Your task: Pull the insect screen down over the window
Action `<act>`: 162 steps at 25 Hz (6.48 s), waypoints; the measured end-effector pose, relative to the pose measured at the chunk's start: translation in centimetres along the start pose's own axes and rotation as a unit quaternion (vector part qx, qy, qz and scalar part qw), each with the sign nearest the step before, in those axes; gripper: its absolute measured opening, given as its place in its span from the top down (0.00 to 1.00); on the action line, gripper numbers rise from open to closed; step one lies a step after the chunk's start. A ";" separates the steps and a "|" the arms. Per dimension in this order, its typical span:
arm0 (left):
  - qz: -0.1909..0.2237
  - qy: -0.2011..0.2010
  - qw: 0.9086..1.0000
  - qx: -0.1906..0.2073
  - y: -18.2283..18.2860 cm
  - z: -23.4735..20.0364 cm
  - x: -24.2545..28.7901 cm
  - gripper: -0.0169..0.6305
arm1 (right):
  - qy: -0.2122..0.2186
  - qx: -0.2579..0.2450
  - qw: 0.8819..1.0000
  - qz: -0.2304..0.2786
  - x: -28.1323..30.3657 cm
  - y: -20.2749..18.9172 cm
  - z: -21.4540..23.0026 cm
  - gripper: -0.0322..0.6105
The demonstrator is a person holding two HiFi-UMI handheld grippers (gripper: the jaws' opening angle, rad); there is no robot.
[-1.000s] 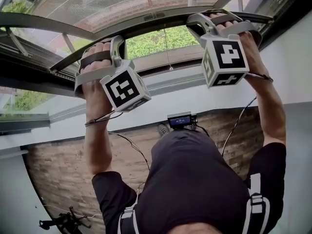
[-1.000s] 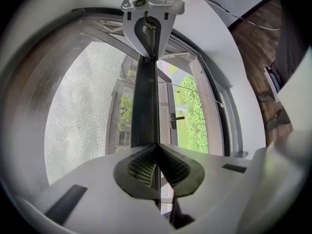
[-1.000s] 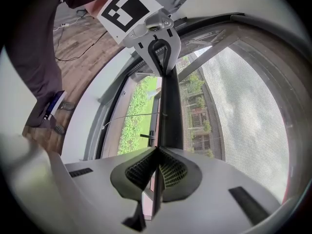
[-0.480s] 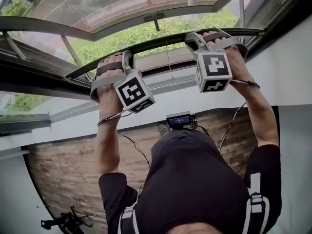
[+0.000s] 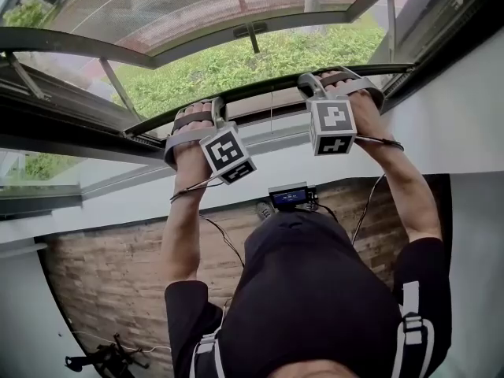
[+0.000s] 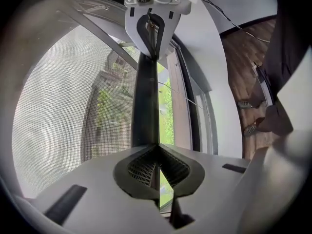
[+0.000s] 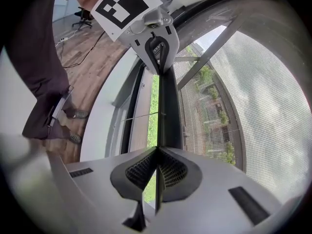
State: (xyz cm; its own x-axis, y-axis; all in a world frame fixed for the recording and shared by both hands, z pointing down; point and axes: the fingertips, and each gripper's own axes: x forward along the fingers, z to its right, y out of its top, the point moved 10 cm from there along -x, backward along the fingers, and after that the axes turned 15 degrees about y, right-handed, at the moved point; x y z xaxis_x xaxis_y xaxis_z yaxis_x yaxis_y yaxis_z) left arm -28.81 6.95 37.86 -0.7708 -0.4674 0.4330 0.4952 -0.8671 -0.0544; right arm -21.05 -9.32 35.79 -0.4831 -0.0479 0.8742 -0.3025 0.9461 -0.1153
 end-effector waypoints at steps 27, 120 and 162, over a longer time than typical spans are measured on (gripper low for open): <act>-0.035 -0.069 0.997 0.010 -0.1 8.8 5.1 0.95 | 0.059 0.020 0.998 -0.021 9.6 -0.6 -4.0 0.92; -0.084 -0.085 0.993 0.015 -0.7 15.4 8.0 0.95 | 0.092 0.032 0.994 -0.042 15.9 -1.7 -7.6 0.92; -0.079 -0.034 0.996 -0.009 0.4 16.7 8.6 0.97 | 0.057 0.047 0.996 -0.048 16.6 -3.1 -8.0 0.93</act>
State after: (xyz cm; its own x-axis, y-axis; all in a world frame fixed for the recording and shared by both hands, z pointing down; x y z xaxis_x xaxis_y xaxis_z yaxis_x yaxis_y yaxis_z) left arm -28.48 5.45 56.60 -0.8089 -0.3124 0.4980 0.3621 -0.9321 0.0034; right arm -21.53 -10.52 54.45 -0.3544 -0.0945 0.9303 -0.4212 0.9044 -0.0686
